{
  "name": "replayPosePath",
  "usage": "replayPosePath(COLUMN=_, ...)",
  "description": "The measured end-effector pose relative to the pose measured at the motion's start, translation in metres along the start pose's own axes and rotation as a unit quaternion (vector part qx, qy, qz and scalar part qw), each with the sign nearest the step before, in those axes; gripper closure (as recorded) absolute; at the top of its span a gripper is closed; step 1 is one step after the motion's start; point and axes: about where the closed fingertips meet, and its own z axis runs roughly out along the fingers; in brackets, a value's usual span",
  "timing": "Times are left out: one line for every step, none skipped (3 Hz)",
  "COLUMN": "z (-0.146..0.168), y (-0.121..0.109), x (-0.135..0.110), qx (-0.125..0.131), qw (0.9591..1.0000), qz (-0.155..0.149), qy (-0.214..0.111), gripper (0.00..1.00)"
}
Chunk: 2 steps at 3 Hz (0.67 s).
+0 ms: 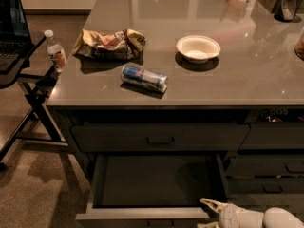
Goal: Open middle drawer
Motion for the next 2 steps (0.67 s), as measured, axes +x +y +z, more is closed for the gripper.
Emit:
replayPosePath(z=0.0001, y=0.0, x=-0.0001, qx=0.0, qw=1.0, qz=0.0, qy=0.0, gripper=0.0)
replayPosePath(z=0.0001, y=0.0, x=-0.0001, qx=0.0, qw=1.0, qz=0.0, qy=0.0, gripper=0.0)
